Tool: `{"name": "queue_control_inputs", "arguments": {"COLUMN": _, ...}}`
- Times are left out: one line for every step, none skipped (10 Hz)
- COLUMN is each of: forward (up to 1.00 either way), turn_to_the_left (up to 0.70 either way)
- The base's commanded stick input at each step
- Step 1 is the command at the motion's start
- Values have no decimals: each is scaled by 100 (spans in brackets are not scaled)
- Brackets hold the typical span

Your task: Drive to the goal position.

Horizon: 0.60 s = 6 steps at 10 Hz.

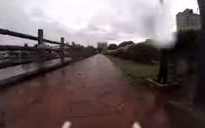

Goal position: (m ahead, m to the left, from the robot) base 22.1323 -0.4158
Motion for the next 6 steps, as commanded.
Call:
{"name": "queue_control_inputs", "arguments": {"forward": 50, "turn_to_the_left": 0}}
{"name": "queue_control_inputs", "arguments": {"forward": 50, "turn_to_the_left": 0}}
{"name": "queue_control_inputs", "arguments": {"forward": 50, "turn_to_the_left": 0}}
{"name": "queue_control_inputs", "arguments": {"forward": 50, "turn_to_the_left": 0}}
{"name": "queue_control_inputs", "arguments": {"forward": 50, "turn_to_the_left": 0}}
{"name": "queue_control_inputs", "arguments": {"forward": 50, "turn_to_the_left": 0}}
